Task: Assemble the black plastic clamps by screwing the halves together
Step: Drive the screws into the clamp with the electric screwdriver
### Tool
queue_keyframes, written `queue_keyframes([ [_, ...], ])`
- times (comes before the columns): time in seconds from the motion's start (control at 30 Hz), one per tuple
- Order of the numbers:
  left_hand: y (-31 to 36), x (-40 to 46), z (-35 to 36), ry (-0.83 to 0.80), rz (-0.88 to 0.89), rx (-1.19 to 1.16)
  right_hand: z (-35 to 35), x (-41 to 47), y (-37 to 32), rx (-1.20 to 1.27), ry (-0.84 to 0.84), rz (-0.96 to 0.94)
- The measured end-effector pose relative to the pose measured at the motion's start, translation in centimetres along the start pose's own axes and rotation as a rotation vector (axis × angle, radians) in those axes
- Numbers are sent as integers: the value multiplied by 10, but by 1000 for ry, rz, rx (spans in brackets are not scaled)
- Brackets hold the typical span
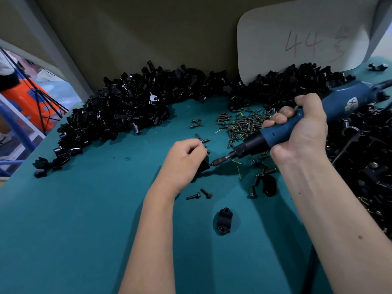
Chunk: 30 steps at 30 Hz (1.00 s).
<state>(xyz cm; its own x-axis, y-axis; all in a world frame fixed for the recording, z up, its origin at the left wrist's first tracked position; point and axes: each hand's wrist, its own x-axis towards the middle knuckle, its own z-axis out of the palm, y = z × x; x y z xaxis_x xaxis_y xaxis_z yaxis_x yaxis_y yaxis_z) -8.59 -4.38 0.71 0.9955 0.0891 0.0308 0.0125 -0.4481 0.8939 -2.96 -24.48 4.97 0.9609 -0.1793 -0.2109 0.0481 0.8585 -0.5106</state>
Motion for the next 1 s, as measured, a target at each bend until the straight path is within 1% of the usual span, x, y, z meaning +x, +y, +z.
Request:
queue_keyframes([
  [0.13,3,-1,3,-13,16,58,-5,1,-3,0,3,3],
  [0.27,4,1,1,-35,-11,-22,-2,0,-5,45,-35,8],
  [0.5,2,-1,-2,-70,-44,-12,-2,-2,-5,37,-47,9],
  [0.6,3,-2,-4,-82,-43,-67,-2,-2,-4,47,-44,13],
  [0.77,5,-4,-7,-179,-75,-240,-2,-2,-5,57,-29,11],
  [0.87,5,-4,-9,-154,-62,-263,-4,0,-9,48,-5,3],
  [0.93,3,-3,-10,-98,-75,-286,-5,1,-11,44,3,0],
  [1.0,1,-1,-11,-45,-108,-285,-6,2,-12,-14,4,7],
])
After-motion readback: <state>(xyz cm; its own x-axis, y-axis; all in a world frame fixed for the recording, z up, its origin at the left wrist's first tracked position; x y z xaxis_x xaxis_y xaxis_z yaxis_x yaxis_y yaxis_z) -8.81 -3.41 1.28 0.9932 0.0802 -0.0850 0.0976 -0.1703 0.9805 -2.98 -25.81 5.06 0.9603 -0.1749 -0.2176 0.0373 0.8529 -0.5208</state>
